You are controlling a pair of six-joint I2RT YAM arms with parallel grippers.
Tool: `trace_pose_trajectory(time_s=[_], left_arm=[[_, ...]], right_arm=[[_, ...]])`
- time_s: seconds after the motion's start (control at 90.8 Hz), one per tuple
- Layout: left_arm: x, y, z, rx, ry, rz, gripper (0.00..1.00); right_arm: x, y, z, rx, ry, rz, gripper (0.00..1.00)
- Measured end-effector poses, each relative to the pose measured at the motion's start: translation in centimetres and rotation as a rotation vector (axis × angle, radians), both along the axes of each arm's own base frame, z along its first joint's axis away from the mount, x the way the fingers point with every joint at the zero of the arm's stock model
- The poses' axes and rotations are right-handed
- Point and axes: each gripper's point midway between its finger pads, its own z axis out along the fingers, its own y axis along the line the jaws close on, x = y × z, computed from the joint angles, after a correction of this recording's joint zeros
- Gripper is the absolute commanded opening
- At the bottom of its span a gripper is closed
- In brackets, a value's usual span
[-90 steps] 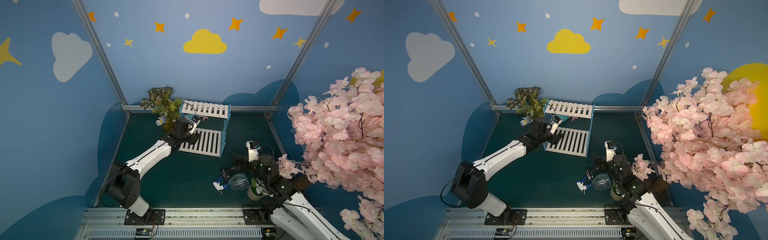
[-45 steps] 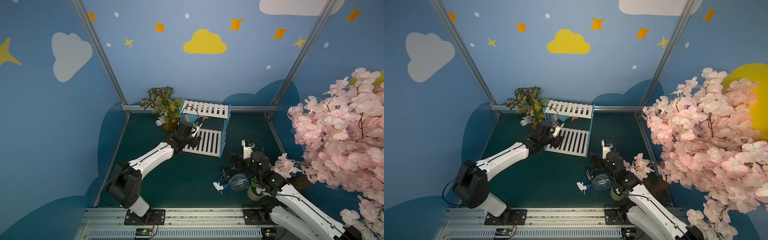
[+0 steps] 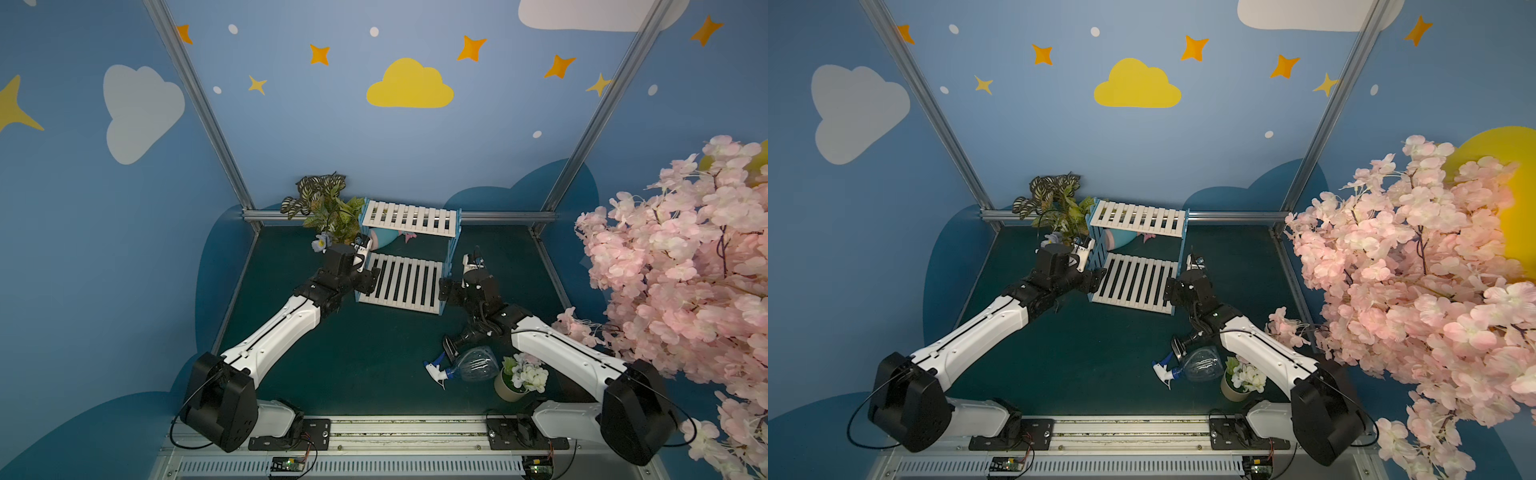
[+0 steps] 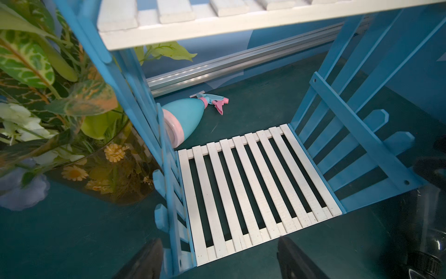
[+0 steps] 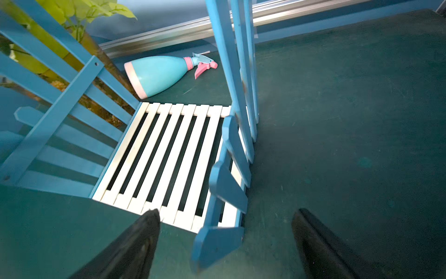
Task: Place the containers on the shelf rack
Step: Move the shelf to the center of the board.
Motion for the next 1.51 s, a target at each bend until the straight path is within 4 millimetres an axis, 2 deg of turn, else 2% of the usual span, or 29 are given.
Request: trace_pose_trajectory(time_s=[0.088, 0.242, 0.396, 0.628, 0.771, 1.002, 1.2, 1.244, 1.377, 1.454, 1.509], left_arm=[[-0.1, 0.1, 0.3, -0.011, -0.004, 0.002, 0.79], [-0.2, 0.1, 0.6, -0.021, -0.006, -0.001, 0.79], [-0.2, 0.3, 0.7, -0.027, -0.006, 0.003, 0.79], [-0.4, 0.3, 1.0, -0.041, -0.007, 0.01, 0.79], [-0.5, 0.5, 0.9, -0.039, -0.005, 0.015, 0.79], [-0.9, 1.3, 0.1, -0.021, 0.013, 0.037, 0.79], [-1.0, 2.1, 0.0, -0.024, 0.02, 0.065, 0.8], [-1.1, 2.2, 0.1, -0.025, 0.02, 0.068, 0.8], [-1.2, 2.5, 0.4, -0.034, 0.019, 0.075, 0.8], [-1.3, 2.5, 0.5, -0.041, 0.02, 0.073, 0.81], [-1.6, 2.5, 0.7, -0.049, 0.025, 0.068, 0.83]], right_arm=[[0.9, 0.5, -0.5, -0.035, 0.011, 0.006, 0.64], [1.8, 1.1, -1.4, -0.102, 0.025, 0.042, 0.41], [1.6, 1.5, -1.9, -0.143, 0.033, 0.089, 0.32], [1.4, 2.3, -1.8, -0.17, 0.021, 0.135, 0.24], [1.7, 3.4, -1.8, -0.178, 0.015, 0.168, 0.17], [2.2, 5.7, -1.8, -0.167, 0.015, 0.224, 0.19], [2.4, 9.8, -1.7, -0.148, 0.008, 0.308, 0.21], [2.3, 10.7, -1.7, -0.14, 0.007, 0.329, 0.27], [1.5, 12.3, -1.8, -0.121, 0.016, 0.388, 0.66], [1.2, 12.3, -1.5, -0.115, 0.013, 0.4, 0.77], [1.0, 11.4, -0.8, -0.114, 0.004, 0.395, 0.81]])
